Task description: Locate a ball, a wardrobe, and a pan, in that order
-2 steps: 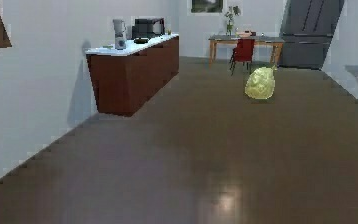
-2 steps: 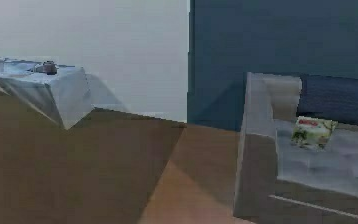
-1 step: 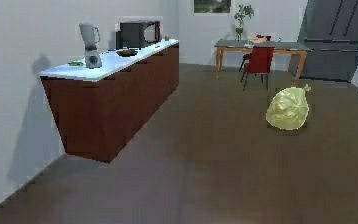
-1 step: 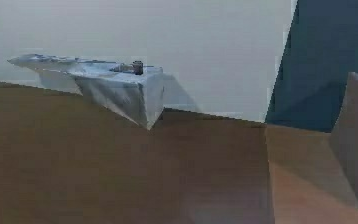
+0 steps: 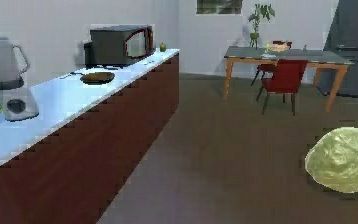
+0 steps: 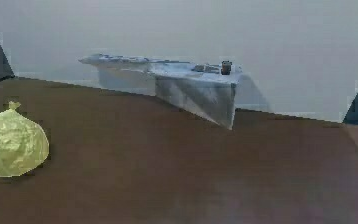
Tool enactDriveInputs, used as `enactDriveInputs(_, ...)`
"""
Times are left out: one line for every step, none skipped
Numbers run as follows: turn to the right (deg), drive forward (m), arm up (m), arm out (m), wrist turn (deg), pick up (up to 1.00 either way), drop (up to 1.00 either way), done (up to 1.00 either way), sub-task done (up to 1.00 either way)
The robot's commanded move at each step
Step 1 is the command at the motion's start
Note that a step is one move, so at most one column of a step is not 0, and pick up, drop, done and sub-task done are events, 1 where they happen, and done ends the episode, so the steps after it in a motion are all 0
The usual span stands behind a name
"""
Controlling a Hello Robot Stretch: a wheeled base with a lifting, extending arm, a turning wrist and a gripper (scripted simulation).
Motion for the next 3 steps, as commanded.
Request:
enactDriveInputs(0.0,0.95,0.0,0.0,0.0,0.0,0.0,0.0,0.0)
enactDriveInputs(-45.0,0.0,0.0,0.0,0.0,0.0,0.0,0.0,0.0)
enactDriveInputs(0.0,0.0,0.0,0.0,0.0,0.0,0.0,1.0,0.0)
